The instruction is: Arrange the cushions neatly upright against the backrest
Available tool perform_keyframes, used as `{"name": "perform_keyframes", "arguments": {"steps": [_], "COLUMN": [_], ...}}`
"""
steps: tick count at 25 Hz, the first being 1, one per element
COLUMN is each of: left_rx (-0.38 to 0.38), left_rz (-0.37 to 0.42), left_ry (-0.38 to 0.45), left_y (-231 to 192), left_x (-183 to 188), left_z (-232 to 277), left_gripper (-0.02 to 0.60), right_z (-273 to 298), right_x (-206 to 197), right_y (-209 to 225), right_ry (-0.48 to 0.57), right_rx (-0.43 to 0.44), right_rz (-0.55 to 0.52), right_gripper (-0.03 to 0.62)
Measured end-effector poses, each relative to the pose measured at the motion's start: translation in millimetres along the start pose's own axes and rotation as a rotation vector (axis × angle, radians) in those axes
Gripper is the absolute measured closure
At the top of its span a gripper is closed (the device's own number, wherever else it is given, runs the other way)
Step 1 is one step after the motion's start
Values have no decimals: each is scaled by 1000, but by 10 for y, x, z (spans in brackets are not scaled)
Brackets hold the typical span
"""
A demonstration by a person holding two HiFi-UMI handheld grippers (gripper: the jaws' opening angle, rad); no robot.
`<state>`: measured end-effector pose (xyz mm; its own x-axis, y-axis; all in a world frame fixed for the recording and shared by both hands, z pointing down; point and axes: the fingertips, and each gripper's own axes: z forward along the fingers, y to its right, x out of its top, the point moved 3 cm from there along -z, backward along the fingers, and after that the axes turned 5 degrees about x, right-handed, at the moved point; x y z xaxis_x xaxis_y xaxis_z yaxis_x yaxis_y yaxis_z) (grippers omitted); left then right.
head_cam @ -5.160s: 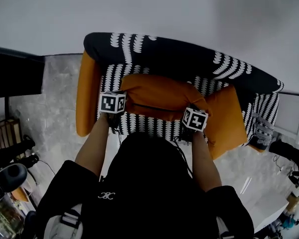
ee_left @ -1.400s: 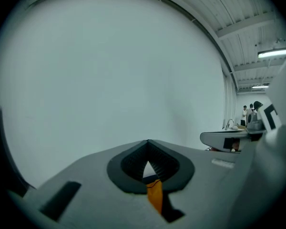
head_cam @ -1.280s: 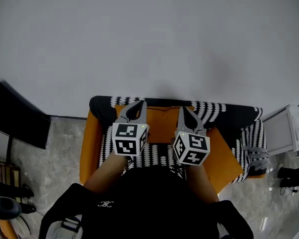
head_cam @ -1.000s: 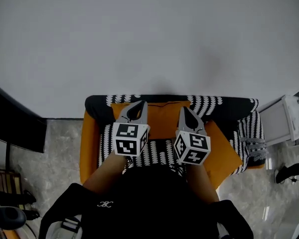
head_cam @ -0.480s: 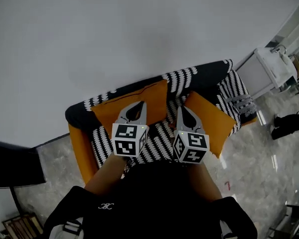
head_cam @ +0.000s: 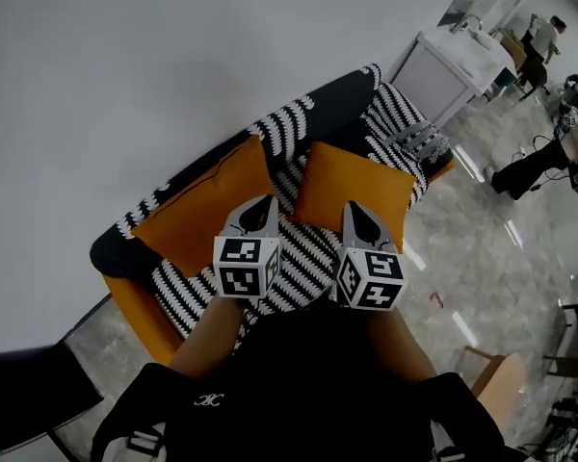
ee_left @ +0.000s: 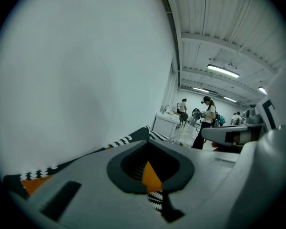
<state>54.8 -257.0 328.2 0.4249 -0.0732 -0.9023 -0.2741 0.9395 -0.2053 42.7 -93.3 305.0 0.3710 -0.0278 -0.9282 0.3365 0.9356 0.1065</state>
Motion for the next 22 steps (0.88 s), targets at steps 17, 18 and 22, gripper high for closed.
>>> {"name": "perform_keyframes", "arguments": {"steps": [17,18,22], "left_rx": [-113,-102,-89], "left_rz": [164,164,187], "left_ry": [-106,-116,-122], "left_y": [1834,1962,2606], "left_x": [-180,-183,-193], "left_z": [1252,1342,1649], "left_gripper": [574,574,574], "right_z": [-397,-396,-478], "right_x": [-340,-354,-368], "right_y": [2058,2216,2911], "right_ry": [25,19,8], "right_rx": [-114,-102,-62], "right_rz": [190,196,200], "right_gripper": [586,586,586]}}
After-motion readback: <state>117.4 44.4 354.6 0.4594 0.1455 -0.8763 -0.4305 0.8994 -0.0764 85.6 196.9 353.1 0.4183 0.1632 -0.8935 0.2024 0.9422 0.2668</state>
